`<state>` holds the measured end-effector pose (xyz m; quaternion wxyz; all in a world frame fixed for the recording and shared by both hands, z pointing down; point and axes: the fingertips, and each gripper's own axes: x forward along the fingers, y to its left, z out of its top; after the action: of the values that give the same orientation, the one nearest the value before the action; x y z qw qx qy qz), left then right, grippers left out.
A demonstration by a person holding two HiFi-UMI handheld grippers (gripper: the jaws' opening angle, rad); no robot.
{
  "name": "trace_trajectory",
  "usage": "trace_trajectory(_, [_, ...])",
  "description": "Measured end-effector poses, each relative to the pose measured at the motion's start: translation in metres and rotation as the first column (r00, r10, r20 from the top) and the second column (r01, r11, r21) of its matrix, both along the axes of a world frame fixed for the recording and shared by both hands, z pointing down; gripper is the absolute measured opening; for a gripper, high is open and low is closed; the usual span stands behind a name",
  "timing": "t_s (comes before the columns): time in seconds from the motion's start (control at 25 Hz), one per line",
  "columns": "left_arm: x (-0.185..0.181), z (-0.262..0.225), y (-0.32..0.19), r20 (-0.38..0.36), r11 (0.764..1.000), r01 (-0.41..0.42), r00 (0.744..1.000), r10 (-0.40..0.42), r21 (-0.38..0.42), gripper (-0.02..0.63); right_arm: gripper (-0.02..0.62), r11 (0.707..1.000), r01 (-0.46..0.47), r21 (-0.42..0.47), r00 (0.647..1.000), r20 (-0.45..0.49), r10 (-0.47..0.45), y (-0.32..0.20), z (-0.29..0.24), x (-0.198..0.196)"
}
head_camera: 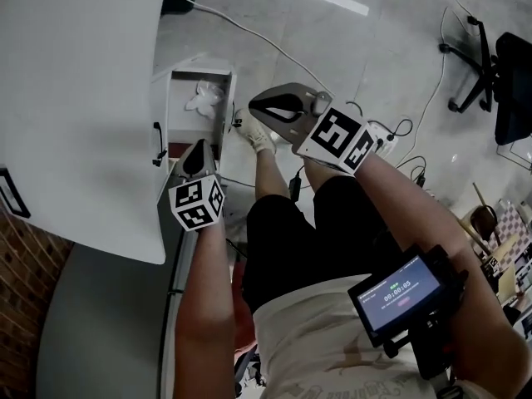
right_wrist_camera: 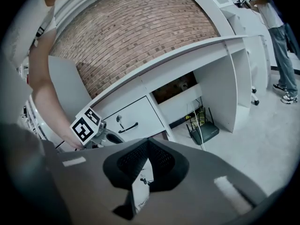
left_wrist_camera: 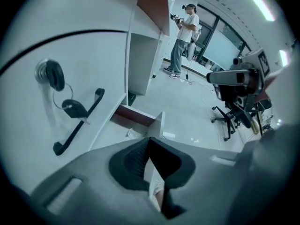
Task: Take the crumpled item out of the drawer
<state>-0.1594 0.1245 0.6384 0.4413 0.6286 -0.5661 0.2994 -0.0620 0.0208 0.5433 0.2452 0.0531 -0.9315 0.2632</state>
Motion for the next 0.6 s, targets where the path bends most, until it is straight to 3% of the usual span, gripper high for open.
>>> trace_trajectory(0.6, [-0.006,0.087,-0.006,0.042,0.991,-0.06,0.997,0.066,-0.123,0.004,0.008,0.997,-0.072,-0.032,0.997,0.024,0.073,-0.003,0.052,0.014])
